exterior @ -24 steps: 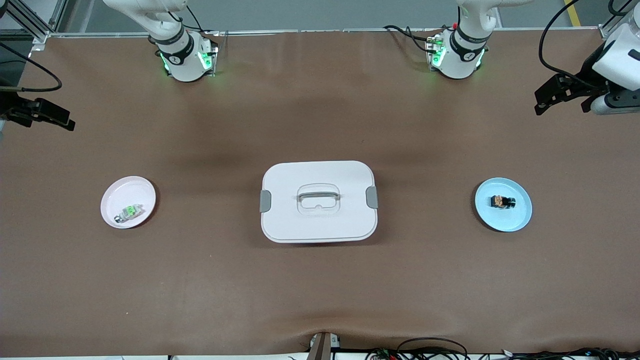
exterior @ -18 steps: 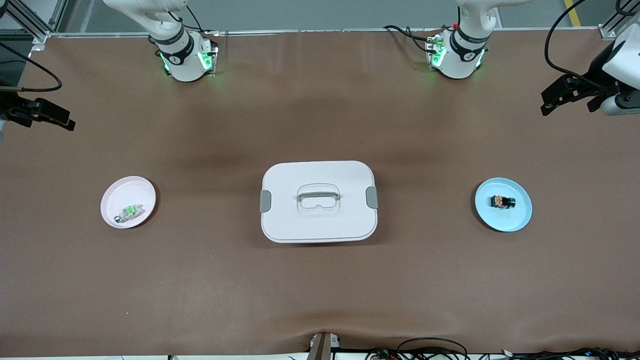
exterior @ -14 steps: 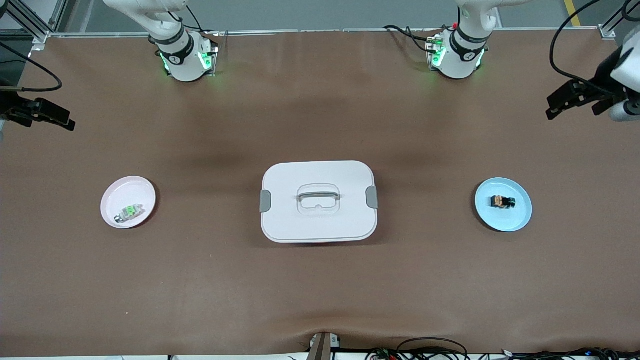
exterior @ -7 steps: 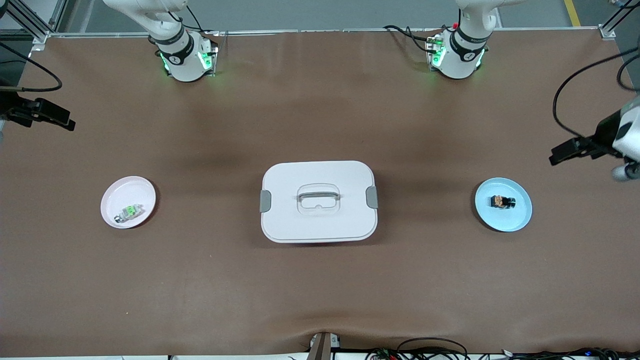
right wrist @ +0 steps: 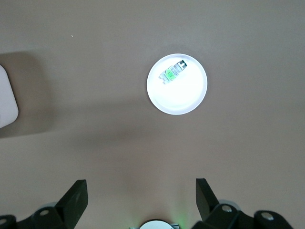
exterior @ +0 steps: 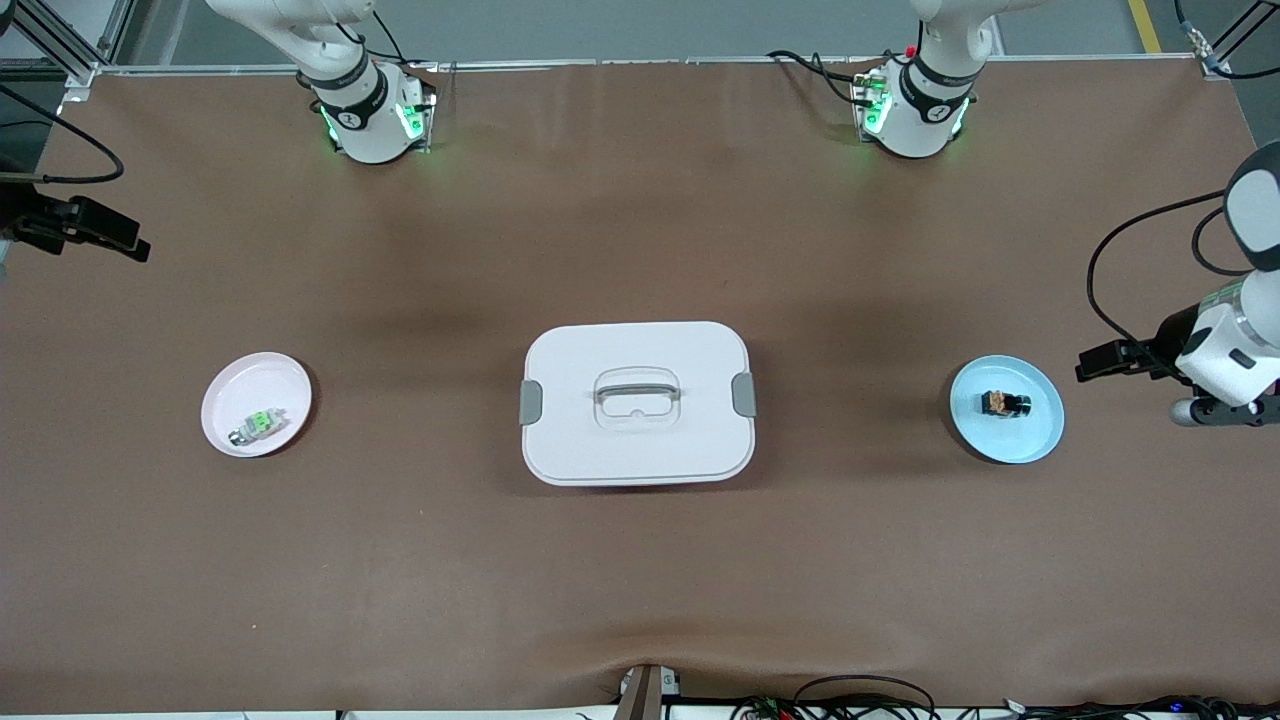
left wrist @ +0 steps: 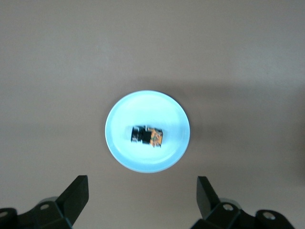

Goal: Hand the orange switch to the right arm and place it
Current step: 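Lower the left gripper onto the black-orange switch on the blue plate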

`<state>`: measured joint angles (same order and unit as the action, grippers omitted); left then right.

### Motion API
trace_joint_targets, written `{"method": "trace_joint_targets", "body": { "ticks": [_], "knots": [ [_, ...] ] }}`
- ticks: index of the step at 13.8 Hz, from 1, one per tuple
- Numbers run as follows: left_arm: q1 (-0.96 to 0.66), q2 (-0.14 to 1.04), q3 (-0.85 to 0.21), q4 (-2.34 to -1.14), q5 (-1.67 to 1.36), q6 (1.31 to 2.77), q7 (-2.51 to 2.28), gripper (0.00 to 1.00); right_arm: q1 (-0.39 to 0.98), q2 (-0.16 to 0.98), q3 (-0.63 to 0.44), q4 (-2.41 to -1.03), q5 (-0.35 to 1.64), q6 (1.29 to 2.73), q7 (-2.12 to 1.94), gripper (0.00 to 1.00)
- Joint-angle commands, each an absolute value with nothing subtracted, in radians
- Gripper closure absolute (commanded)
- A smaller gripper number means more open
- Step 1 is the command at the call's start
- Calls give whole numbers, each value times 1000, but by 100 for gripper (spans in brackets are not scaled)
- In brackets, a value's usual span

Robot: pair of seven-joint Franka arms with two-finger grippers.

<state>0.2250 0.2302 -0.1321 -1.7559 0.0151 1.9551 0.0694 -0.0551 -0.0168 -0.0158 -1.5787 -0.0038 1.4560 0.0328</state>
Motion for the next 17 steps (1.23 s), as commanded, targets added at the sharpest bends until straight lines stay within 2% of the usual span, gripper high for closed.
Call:
{"method": "trace_joint_targets", "body": {
  "ticks": [1, 8, 11, 17],
  "knots": [
    [235, 254, -138, -1824, 15, 2084, 103, 0, -64, -8, -11, -1554, 9, 1443, 44, 0],
    [225, 339, -140, -1986, 61, 2371, 104, 0, -58, -8, -11, -1554, 18, 1448, 44, 0],
    [229, 368, -140, -2025, 109, 2425, 104, 0, -58, -8, -11, -1554, 20, 1451, 44, 0],
    [229, 420, -140, -2026, 176, 2441, 103, 0, -54, -2, -9, -1548, 21, 1456, 41, 0]
  ]
}}
